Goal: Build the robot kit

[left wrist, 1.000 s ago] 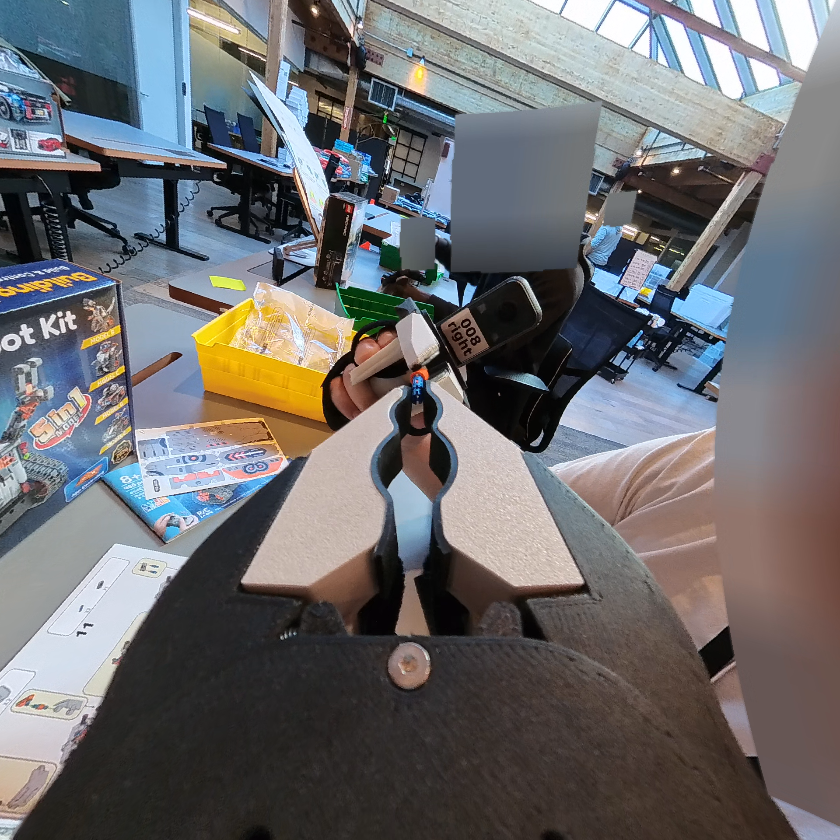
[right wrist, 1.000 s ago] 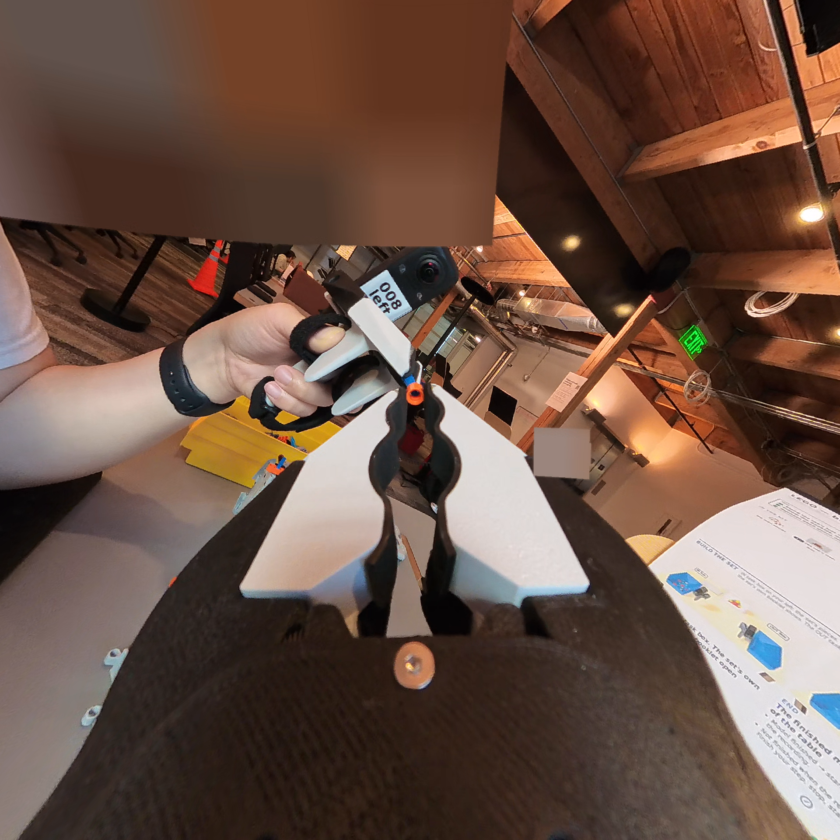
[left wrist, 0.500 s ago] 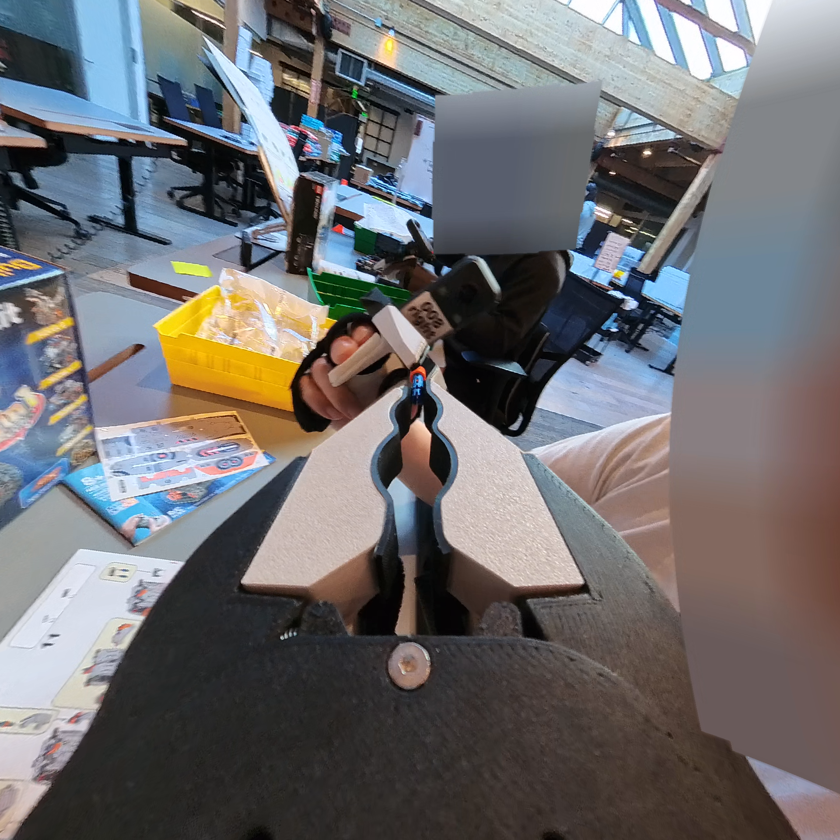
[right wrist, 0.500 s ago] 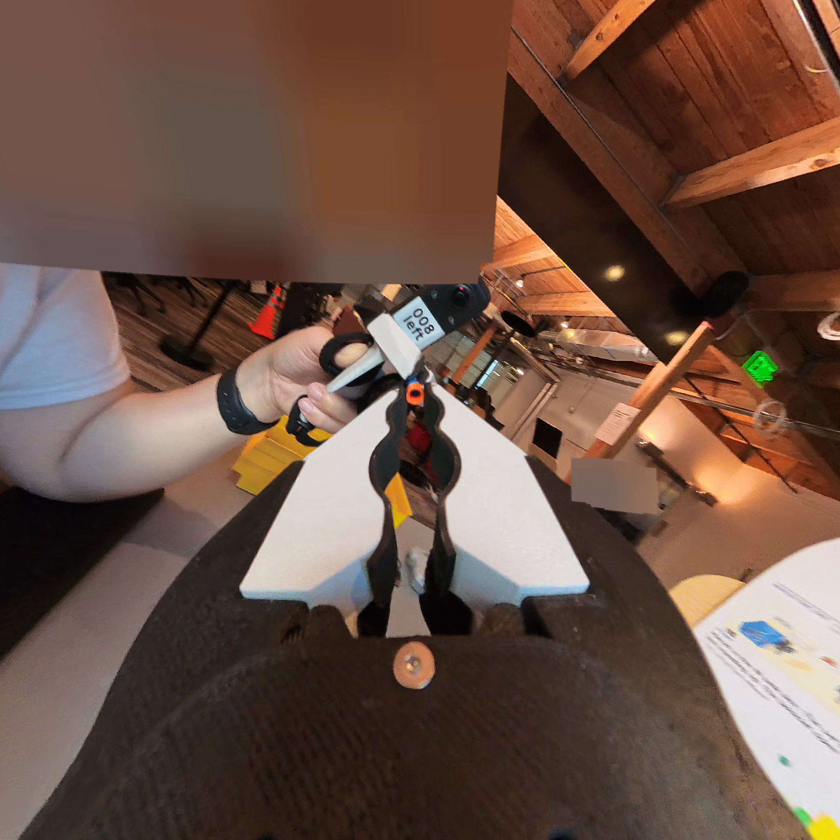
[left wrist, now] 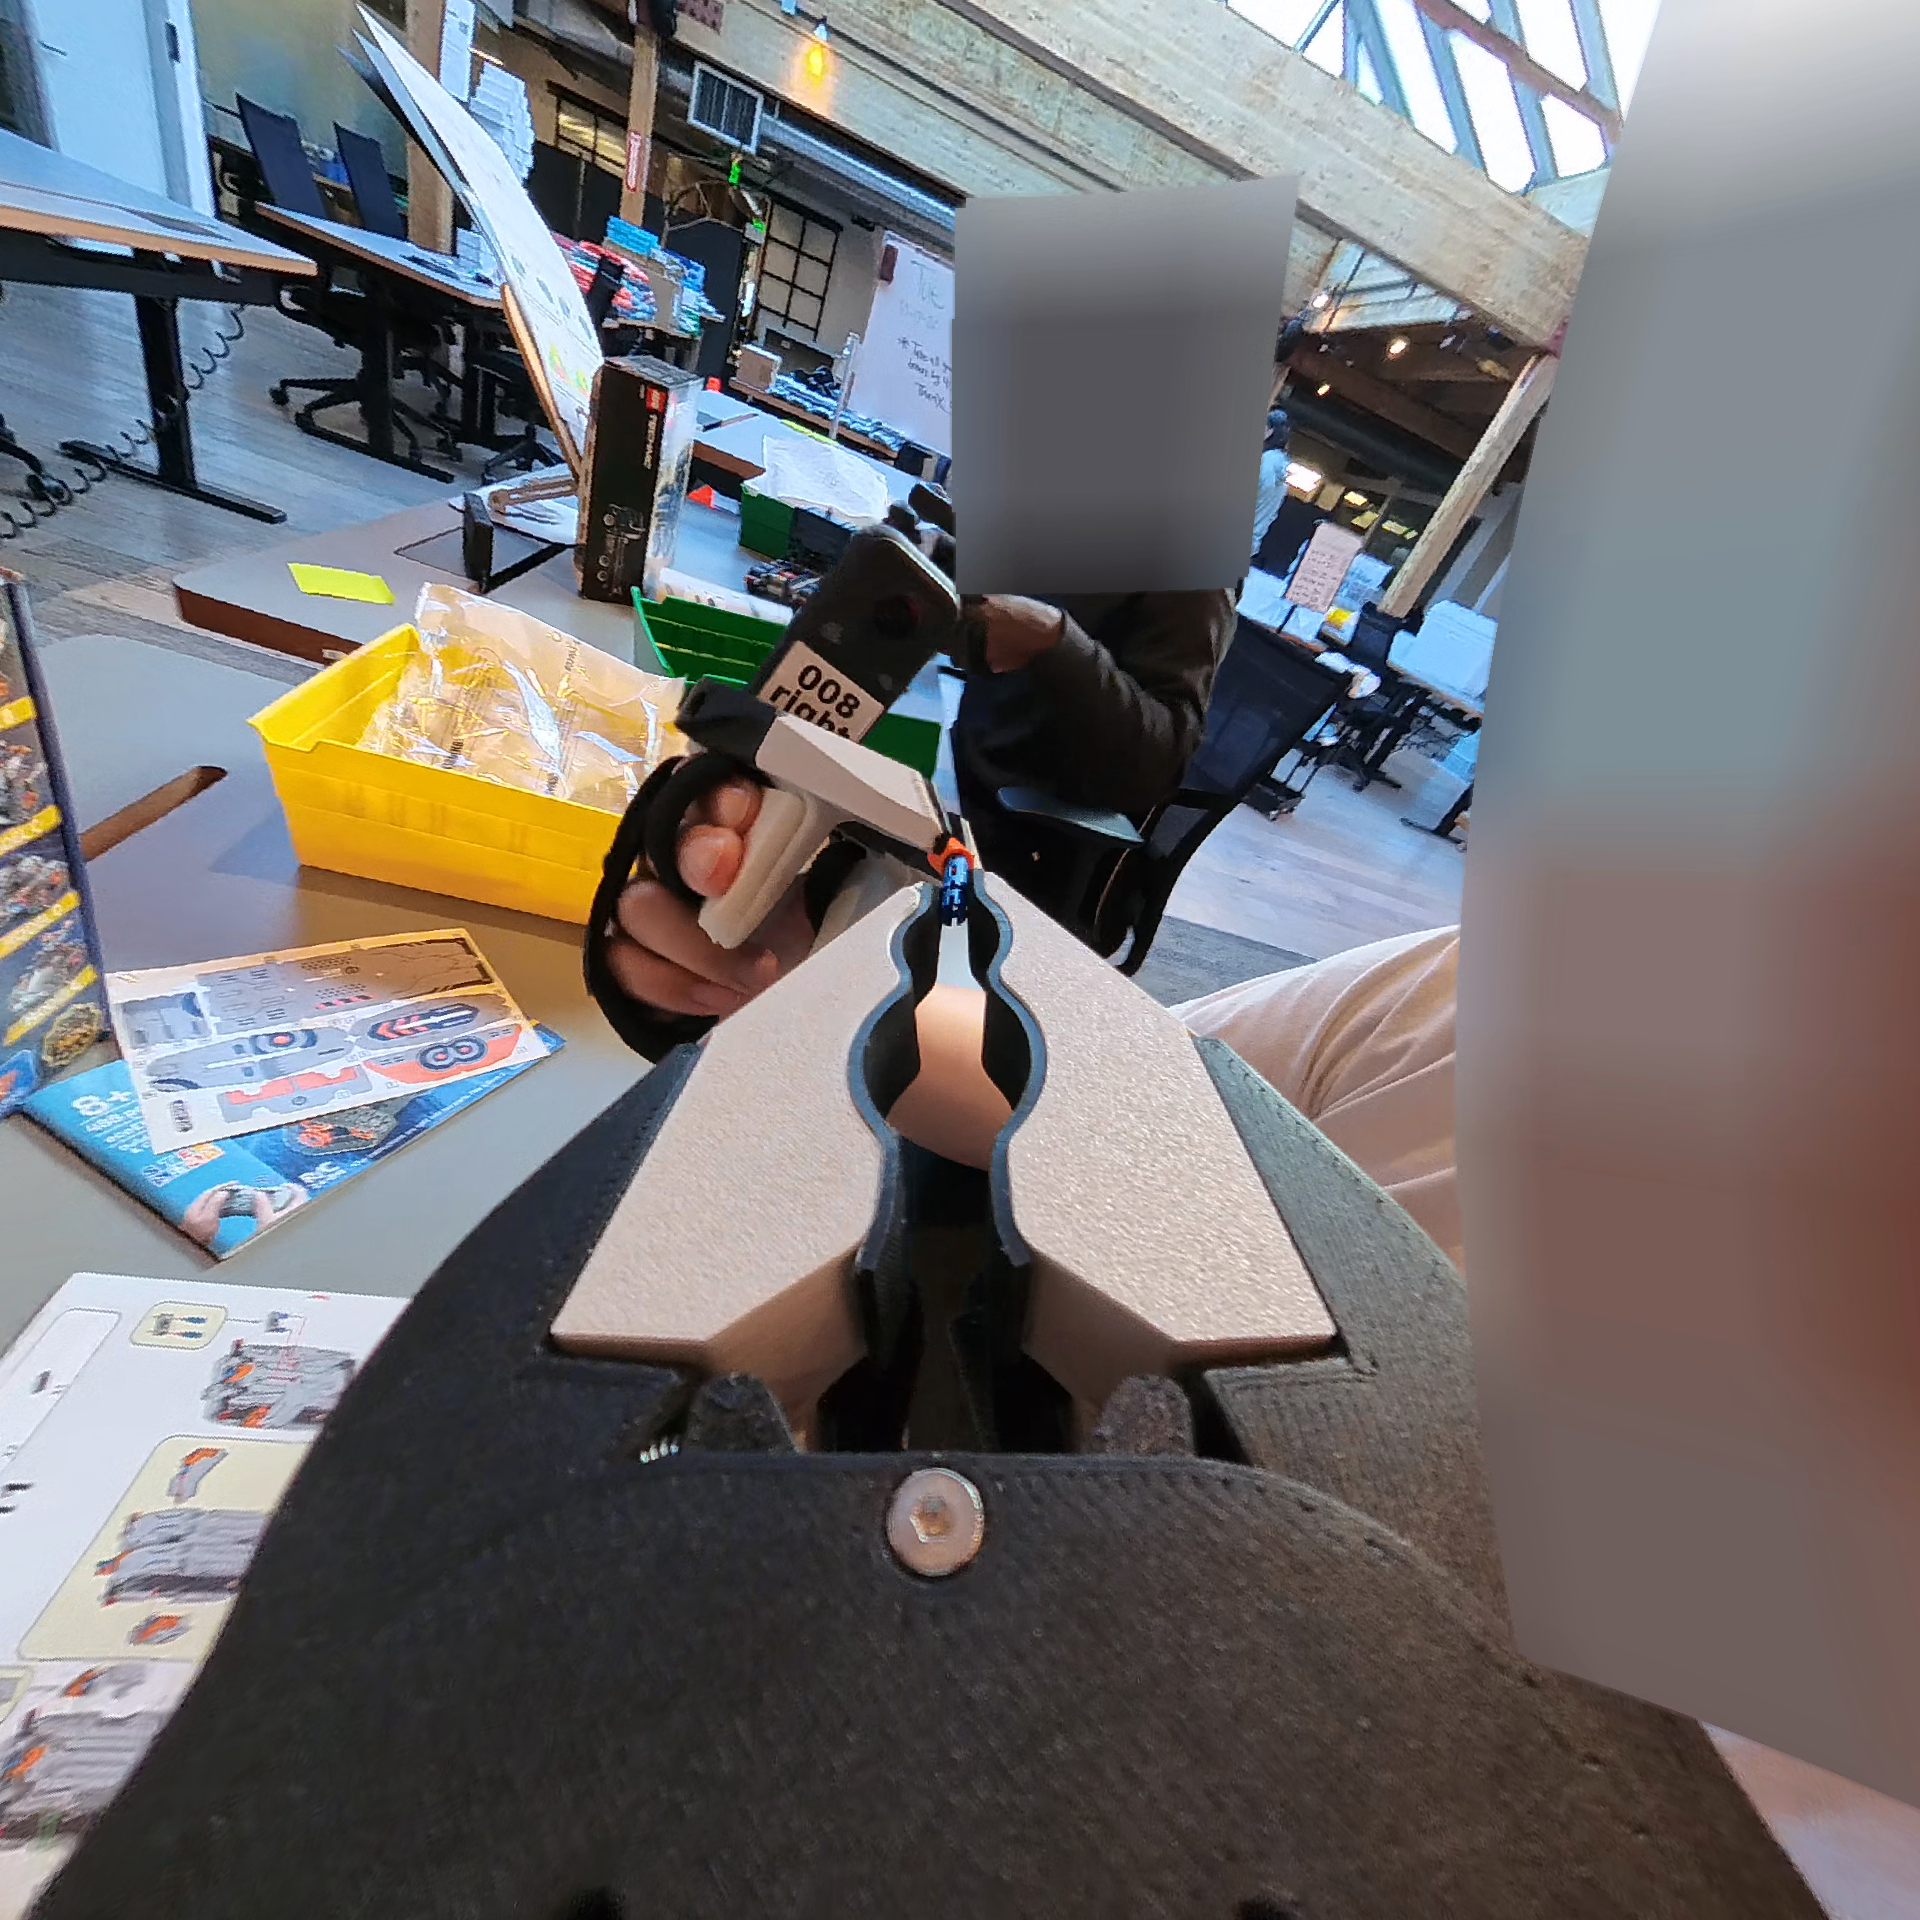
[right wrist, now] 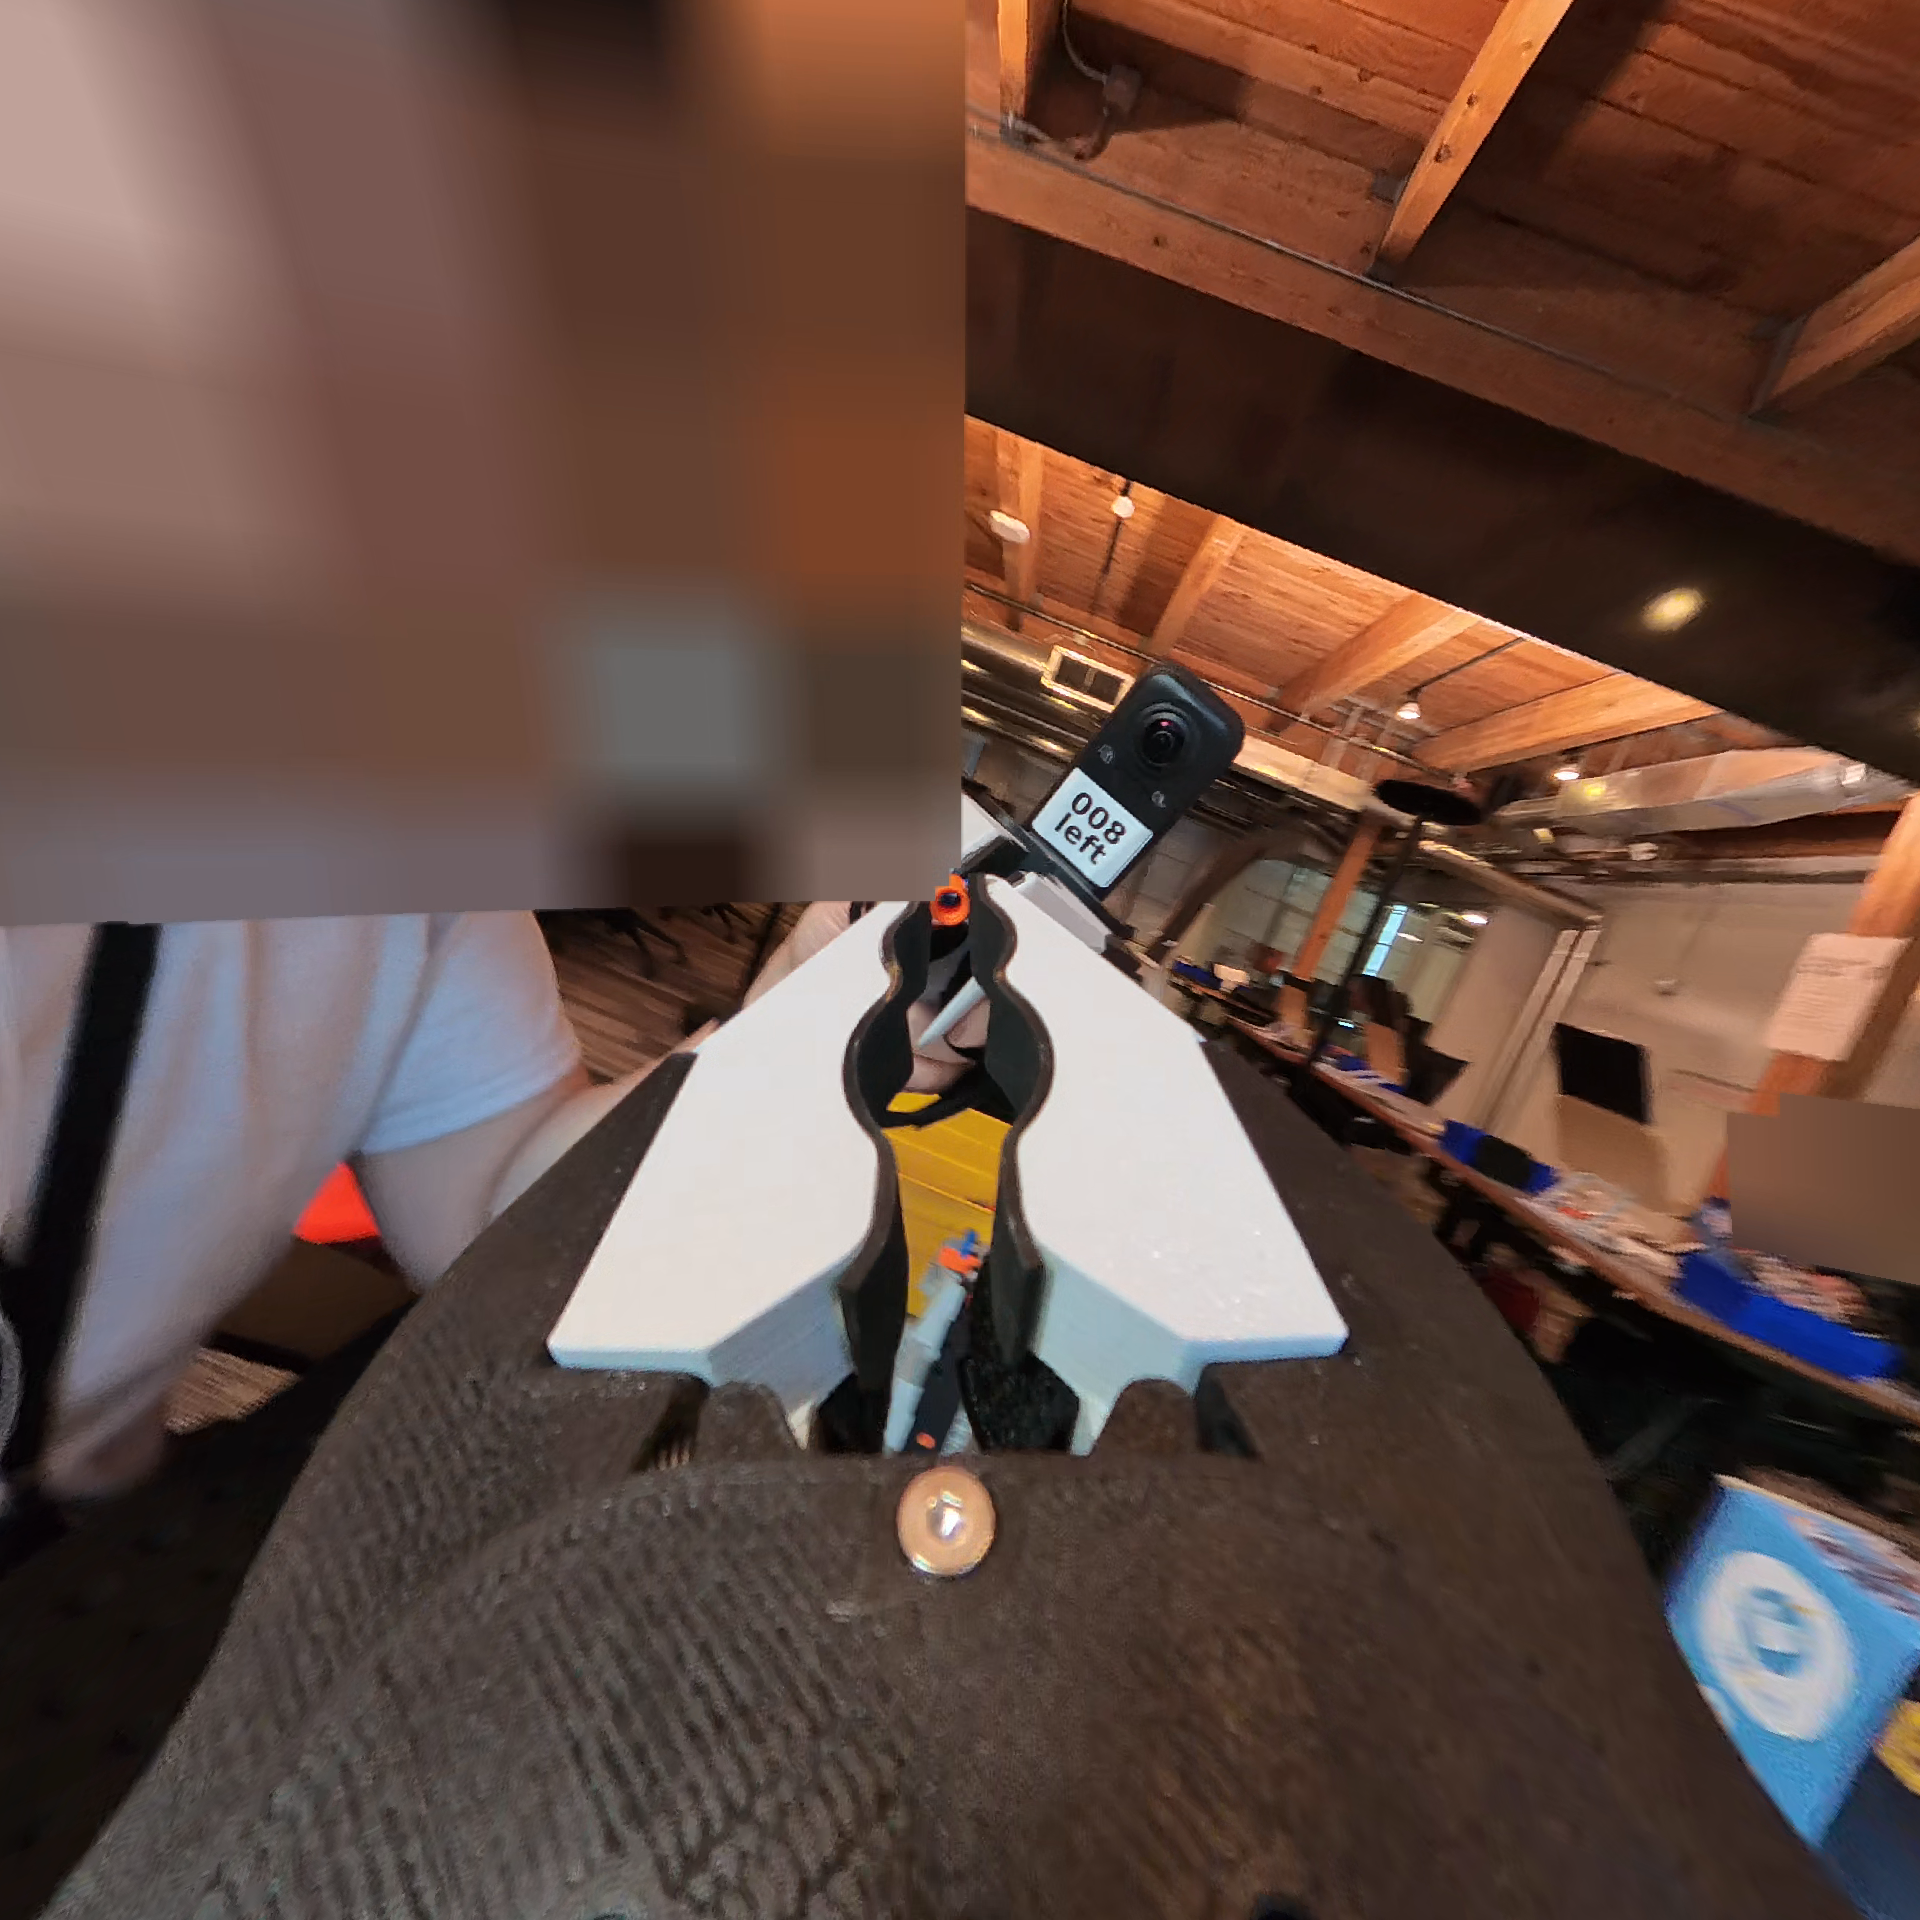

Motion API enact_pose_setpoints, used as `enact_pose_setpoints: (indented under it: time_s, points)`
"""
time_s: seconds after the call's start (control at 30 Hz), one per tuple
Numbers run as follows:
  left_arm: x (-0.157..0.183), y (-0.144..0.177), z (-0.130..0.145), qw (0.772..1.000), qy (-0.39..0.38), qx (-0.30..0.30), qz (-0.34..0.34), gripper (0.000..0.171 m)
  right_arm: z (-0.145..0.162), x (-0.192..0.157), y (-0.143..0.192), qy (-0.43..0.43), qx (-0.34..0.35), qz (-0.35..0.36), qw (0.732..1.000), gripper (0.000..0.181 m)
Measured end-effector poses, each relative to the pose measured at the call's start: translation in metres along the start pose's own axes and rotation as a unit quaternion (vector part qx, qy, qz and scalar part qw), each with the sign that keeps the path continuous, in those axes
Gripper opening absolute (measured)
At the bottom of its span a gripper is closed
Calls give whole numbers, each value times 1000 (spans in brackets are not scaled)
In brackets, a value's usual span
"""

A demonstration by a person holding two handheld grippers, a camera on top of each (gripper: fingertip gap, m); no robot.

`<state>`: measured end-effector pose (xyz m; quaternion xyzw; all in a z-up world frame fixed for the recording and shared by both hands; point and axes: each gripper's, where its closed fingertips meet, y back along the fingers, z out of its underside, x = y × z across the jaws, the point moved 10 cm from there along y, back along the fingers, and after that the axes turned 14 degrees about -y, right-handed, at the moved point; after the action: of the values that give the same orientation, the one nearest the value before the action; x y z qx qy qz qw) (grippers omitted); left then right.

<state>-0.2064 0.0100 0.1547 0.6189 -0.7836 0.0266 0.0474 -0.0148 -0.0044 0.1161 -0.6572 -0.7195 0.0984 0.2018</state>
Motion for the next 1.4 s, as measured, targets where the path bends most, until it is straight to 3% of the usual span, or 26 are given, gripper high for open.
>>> enact_pose_setpoints:
  time_s: [0.23, 0.9, 1.4]
  points:
    - [2, 3, -1, 999, -29, -25, -38, 3, 5, 5, 1, -35, -5, 3, 999, 6]
    - [4, 3, -2, 996, -56, -32, -57, 2, -12, -9, -3, 66, -102, 80, 989, 5]
    - [1, 2, 0, 992, -70, -60, -85, 3, -17, -21, -10, 206, -226, 155, 939, 5]
